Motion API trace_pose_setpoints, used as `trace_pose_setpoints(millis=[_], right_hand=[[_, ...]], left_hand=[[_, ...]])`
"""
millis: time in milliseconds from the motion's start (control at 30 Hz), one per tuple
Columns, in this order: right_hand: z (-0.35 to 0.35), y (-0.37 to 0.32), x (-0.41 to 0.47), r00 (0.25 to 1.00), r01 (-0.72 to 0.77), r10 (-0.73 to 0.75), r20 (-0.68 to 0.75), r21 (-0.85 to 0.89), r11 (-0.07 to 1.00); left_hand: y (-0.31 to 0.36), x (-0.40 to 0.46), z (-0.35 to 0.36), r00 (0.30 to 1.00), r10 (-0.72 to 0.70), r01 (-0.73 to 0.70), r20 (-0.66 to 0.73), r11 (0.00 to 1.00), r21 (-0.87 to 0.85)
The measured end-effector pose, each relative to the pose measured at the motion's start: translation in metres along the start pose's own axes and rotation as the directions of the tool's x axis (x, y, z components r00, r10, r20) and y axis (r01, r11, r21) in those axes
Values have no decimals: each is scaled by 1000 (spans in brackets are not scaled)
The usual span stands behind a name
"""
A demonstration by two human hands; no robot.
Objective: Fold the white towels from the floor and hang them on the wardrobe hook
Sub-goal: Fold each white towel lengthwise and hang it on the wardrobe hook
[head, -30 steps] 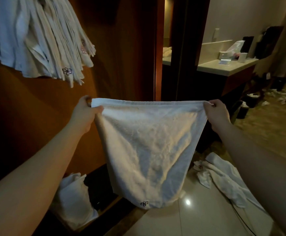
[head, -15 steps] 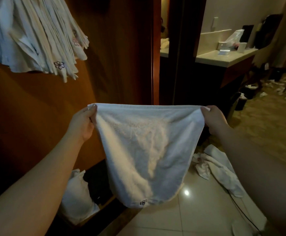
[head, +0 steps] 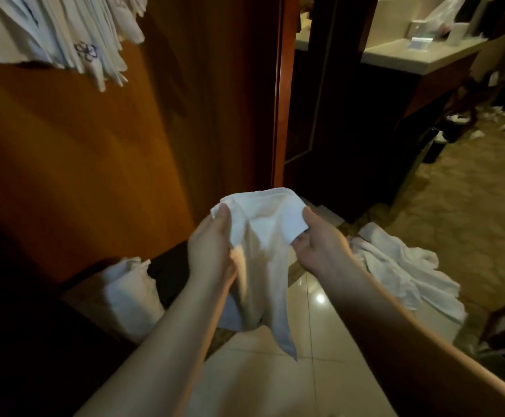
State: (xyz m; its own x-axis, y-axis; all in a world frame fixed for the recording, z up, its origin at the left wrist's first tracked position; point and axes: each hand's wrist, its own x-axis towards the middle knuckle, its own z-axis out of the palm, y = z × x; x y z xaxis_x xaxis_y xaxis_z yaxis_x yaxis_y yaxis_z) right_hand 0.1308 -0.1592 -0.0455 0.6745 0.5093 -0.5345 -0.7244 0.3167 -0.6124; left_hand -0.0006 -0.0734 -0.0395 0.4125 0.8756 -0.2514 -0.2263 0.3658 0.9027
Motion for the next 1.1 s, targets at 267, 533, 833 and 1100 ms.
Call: trace_pose_setpoints(millis=[267,533,833,1100], right_hand=[[12,26,-46,934,328,-263,241,-288,900],[1,27,-68,758,638,-421,498,-430,638],[1,11,-72,792,575,-423,440,-303,760],[-3,24,-90,732,650,-473,490,-297,699]], left_hand=[[-2,-48,18,983,162,-182,90,939,291],[8,-61,11,962,152,-201,228,957,211],[9,-60,14,979,87,-112,184,985,132],[5,-78,23,951,169,-210,258,968,140]])
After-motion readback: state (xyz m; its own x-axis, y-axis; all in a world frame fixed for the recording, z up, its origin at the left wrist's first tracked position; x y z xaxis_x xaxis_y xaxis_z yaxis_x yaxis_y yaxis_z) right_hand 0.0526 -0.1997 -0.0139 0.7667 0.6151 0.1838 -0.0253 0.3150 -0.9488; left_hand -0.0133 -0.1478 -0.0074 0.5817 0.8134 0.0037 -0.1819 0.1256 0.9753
